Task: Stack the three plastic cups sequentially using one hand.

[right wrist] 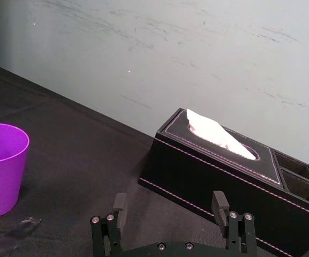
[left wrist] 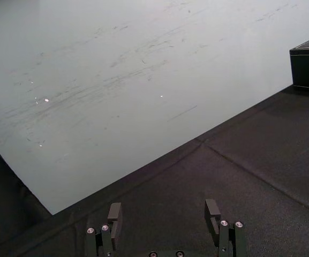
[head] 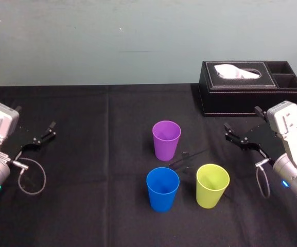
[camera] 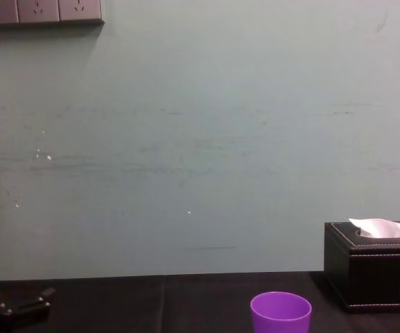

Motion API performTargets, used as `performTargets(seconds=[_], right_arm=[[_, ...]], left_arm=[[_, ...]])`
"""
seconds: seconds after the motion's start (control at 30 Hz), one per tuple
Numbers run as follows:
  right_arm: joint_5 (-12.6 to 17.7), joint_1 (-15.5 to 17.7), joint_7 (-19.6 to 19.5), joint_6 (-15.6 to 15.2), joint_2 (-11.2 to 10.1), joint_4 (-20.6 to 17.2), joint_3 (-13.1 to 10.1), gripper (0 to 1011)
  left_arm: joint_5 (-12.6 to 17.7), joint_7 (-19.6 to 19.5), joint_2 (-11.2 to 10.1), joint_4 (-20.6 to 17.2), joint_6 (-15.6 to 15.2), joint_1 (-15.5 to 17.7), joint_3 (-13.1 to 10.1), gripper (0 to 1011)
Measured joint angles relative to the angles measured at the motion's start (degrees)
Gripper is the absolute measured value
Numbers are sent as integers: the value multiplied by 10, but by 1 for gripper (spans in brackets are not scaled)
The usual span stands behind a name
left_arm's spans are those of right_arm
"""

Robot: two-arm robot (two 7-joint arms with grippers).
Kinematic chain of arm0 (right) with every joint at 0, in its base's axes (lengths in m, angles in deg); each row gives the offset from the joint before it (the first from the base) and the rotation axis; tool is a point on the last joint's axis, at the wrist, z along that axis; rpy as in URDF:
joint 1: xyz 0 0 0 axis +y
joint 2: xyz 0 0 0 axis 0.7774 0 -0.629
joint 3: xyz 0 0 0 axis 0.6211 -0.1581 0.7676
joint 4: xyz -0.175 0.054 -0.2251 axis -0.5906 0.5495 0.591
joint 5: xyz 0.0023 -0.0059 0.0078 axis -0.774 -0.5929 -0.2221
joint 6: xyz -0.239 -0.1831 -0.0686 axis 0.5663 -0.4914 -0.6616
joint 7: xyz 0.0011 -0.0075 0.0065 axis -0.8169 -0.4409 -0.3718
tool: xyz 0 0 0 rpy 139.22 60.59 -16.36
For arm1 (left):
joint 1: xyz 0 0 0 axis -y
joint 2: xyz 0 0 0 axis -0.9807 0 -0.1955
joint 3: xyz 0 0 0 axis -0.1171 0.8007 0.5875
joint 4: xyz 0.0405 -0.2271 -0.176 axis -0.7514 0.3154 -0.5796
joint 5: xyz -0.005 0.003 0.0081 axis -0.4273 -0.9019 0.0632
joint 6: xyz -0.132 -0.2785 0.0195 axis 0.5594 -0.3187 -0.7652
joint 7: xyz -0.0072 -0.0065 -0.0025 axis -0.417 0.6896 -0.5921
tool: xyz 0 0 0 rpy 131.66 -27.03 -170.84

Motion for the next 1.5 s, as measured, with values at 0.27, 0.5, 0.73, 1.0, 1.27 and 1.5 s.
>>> performTargets(seconds=[0.27,0.5,0.73,1.0,1.27,1.5], right_arm=[[0,0,0,0,0,0,0,1004],[0,0,0,0,0,0,0,1004],[0,0,0,0,0,0,0,1004],[0,0,0,0,0,0,0,1004],[0,0,0,0,0,0,0,1004],[0,0,0,0,0,0,0,1004]], left_arm=[[0,0,0,0,0,0,0,1010],[0,0,0,0,0,0,0,1010],[0,0,0,0,0,0,0,1010],[0,0,0,0,0,0,0,1010],[0,0,0,0,0,0,0,1010],[0,0,0,0,0,0,0,1010]])
